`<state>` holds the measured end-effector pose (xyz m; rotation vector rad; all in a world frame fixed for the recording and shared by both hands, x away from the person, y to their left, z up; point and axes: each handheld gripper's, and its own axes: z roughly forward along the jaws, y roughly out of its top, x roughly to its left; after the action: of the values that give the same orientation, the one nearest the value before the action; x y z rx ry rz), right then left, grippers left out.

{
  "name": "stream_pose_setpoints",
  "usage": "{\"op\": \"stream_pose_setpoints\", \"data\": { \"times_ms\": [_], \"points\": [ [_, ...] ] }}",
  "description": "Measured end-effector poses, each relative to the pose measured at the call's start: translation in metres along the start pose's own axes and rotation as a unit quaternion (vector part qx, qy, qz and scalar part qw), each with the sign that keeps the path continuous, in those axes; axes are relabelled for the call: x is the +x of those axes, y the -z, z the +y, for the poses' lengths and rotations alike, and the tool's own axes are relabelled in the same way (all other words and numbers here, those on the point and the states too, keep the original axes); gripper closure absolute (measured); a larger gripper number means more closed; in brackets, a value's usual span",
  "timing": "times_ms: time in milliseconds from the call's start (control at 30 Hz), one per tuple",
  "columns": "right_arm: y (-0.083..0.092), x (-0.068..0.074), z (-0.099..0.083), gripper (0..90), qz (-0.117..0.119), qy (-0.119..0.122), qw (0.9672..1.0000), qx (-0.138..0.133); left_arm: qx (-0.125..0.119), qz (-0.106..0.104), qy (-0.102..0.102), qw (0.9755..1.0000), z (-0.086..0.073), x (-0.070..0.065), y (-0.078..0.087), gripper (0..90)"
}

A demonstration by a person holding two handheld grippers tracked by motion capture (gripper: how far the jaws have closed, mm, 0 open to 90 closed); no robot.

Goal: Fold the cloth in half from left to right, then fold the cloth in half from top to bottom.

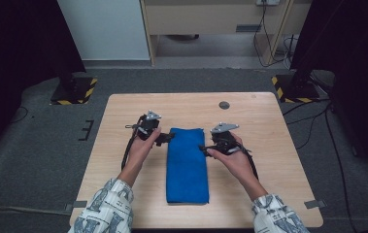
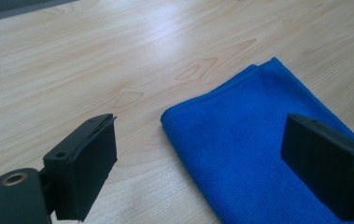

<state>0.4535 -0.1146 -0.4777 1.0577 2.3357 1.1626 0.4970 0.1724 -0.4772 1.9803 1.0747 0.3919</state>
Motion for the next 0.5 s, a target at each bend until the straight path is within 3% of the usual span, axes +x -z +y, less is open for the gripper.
{"op": "stream_pose_setpoints", "data": {
  "times_ms": [133,300,500],
  "points": [
    [-0.007,-0.007,0.010,30.1,-0.007,0.001,1.0000,-0.004,-0.010,-0.002,0.004,0.9999,-0.001,0.005,0.000,10.1],
    [-0.020,-0.018,0.019,37.8,-0.019,0.000,0.9998,-0.001,0.004,-0.004,0.010,0.9999,-0.002,0.007,-0.009,11.1],
    [-0.037,-0.034,0.024,47.9,-0.011,-0.019,0.9997,0.014,0.019,-0.013,0.015,0.9996,-0.006,0.009,-0.026,14.2]
  ]
}}
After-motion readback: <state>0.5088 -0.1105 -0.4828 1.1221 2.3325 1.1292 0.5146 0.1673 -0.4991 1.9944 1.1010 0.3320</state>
